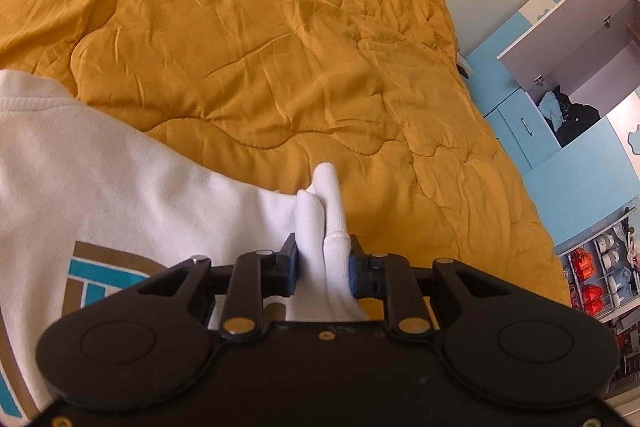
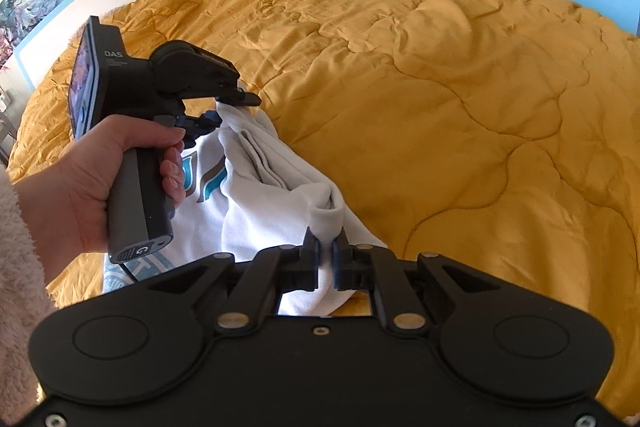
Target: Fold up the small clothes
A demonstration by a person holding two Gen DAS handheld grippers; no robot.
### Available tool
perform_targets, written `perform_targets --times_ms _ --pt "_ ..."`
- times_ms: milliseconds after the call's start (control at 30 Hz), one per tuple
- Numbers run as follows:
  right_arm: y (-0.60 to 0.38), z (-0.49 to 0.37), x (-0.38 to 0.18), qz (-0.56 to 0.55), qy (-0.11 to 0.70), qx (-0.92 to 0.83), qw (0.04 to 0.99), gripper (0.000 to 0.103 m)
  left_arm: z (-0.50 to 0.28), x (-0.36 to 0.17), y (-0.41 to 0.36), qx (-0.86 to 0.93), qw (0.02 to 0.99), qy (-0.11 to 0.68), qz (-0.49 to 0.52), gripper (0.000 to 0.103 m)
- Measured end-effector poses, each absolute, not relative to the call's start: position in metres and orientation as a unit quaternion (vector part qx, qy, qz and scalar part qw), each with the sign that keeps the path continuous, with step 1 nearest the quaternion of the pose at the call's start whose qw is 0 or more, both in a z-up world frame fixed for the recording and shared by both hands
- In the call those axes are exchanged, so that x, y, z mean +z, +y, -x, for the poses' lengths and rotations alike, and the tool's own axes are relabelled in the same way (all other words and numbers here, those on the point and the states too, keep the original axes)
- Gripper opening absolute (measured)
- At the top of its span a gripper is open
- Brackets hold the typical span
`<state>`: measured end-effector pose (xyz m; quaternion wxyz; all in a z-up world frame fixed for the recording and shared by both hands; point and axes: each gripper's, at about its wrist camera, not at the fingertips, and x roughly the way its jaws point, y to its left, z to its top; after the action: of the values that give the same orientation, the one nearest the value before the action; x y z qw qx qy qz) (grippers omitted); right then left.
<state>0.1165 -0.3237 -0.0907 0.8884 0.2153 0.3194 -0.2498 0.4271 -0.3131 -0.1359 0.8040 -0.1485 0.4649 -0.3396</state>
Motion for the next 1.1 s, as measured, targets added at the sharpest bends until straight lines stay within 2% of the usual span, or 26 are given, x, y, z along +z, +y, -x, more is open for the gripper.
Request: perform_targets --times_ms 133,200,367,567,733,967,1100 --pt "-0.327 -0.117 -0.094 -0.211 0.325 -0.274 0.880 0.010 -0.428 -0.126 -0.308 -0.334 0.807 0.459 0.166 0.031" --pt "-0.331 -0.116 -0.094 -0.218 0.322 -0.290 0.875 0.018 -0.426 -0.115 -0.298 -0.335 0.808 0.450 0.179 0.032" --pt "-0.338 -0.098 -0.073 -0.221 0.266 -0.319 0.883 0.018 -0.407 -0.072 -0.248 -0.341 0.823 0.420 0.173 0.033" --pt "-0.348 -0.079 -0.042 -0.254 0.233 -0.257 0.903 0.019 -0.328 -0.048 -0.147 -0.354 0.838 0.383 0.161 0.034" --pt "-0.368 -0.092 -0.025 -0.336 0.265 -0.150 0.891 0.040 -0.238 -0.060 -0.094 -0.353 0.862 0.357 0.063 0.036" --pt "-0.362 -0.144 -0.056 -0.294 0.347 -0.055 0.889 0.042 -0.176 -0.100 -0.104 -0.366 0.853 0.360 -0.090 0.036" --pt "-0.370 -0.137 -0.083 -0.340 0.371 -0.073 0.861 0.042 -0.160 -0.119 -0.113 -0.348 0.856 0.338 -0.177 0.036"
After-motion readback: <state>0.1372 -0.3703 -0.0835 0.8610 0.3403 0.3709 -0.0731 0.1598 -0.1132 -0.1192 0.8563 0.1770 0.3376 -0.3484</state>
